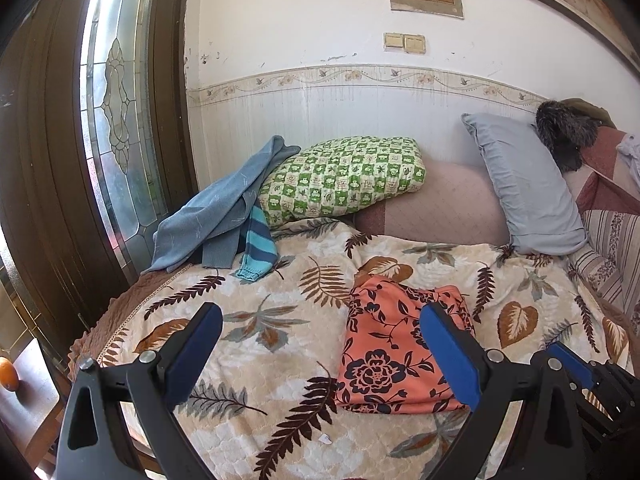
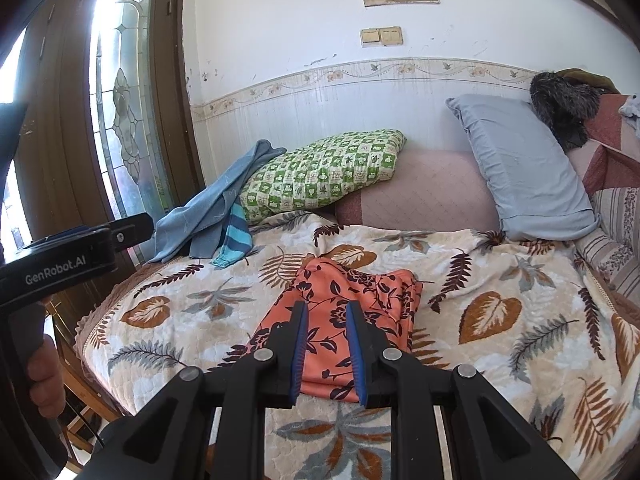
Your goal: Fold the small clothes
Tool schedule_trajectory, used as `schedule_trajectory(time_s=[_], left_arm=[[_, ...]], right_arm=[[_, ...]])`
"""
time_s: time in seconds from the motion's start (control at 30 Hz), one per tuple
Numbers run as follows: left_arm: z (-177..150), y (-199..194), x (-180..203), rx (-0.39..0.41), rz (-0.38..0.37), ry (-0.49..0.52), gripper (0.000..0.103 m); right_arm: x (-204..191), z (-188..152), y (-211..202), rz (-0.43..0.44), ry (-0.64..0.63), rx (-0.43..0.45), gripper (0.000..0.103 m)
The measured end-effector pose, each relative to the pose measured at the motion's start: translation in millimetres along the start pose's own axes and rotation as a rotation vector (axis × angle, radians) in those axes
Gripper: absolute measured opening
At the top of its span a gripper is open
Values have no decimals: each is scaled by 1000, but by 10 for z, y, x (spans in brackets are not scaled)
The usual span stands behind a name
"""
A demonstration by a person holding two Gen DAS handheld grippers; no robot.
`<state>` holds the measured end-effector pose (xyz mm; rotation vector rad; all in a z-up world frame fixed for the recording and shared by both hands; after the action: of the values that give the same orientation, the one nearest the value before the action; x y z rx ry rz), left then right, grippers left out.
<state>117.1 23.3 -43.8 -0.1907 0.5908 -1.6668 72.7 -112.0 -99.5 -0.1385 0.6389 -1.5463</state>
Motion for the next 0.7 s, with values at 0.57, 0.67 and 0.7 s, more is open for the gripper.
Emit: schedule_trajectory(time_s=[0.57, 0.67, 0.7], left_arm=[[-2, -15, -58, 31, 24, -3, 99], [-3, -46, -57, 38, 25, -1, 99], [2, -54, -49, 41, 25, 3, 99]], right_arm=[[-42, -54, 119, 3, -10, -20, 22], [-56, -60, 105, 4, -15, -19, 22], [-57, -58, 103, 5, -15, -18, 22]])
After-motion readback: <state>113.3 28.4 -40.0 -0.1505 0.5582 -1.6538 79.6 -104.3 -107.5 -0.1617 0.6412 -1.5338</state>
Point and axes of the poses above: each gripper's, at about its wrist camera, not at the fingertips, and y roughly the way its jaws point, x to its right, z to its top, the point moved 10 cm from there along y, roughly the way its jaws point, and after that the axes turned 13 degrees about y, right-handed, at the moved point
